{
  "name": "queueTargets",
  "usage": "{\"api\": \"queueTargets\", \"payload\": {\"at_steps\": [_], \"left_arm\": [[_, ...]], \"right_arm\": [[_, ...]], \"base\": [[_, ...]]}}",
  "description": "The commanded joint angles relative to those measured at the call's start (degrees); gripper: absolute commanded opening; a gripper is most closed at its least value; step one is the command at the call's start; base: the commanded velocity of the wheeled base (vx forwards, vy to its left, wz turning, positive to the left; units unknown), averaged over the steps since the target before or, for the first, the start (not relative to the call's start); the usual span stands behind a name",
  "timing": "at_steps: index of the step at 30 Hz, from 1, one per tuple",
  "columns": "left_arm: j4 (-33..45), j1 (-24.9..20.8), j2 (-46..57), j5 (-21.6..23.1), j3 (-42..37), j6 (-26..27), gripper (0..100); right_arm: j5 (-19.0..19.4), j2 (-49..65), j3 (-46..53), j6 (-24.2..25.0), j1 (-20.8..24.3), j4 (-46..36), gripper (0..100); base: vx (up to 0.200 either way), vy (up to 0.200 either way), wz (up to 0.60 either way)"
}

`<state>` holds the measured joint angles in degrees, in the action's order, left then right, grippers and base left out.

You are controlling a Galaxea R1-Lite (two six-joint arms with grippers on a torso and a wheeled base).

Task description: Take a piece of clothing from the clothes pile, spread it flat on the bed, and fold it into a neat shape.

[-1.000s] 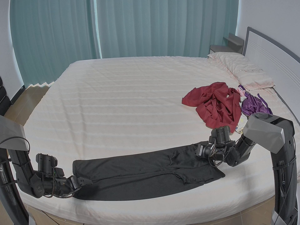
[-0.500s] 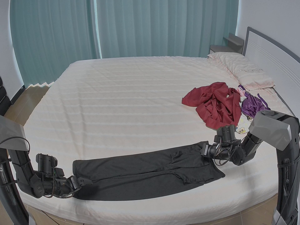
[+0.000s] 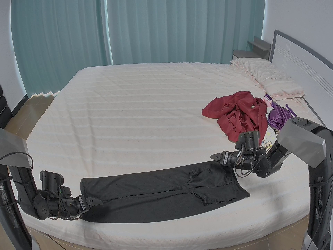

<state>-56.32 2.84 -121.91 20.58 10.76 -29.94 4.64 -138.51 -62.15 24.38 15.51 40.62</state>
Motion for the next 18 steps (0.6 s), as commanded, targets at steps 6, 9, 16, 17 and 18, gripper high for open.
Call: {"api": "queueTargets", "payload": {"at_steps": [6, 9, 16, 17, 18], "left_arm": [[-0.02, -0.03, -0.09, -0.01, -0.04, -0.03, 100], [-0.02, 0.06, -0.09, -0.01, -0.04, -0.03, 100], [-0.02, -0.03, -0.09, -0.01, -0.04, -0.03, 100], [-0.02, -0.03, -0.09, -0.01, -0.04, -0.03, 100], [-0.02, -0.03, -0.09, -0.01, -0.04, -0.03, 100]], "right_arm": [[-0.34, -2.55, -4.65, -3.29, 9.28, -3.53, 100], [-1.92, -4.40, -6.58, -6.28, 10.25, -5.02, 100], [-4.38, -8.09, -10.98, -10.41, 11.12, -7.04, 100], [-4.38, -8.36, -11.24, -10.41, 11.39, -7.57, 100], [-4.38, -8.44, -11.50, -10.41, 11.48, -7.75, 100]], "base": [[0.000, 0.000, 0.00], [0.000, 0.000, 0.00], [0.000, 0.000, 0.00], [0.000, 0.000, 0.00], [0.000, 0.000, 0.00]]}}
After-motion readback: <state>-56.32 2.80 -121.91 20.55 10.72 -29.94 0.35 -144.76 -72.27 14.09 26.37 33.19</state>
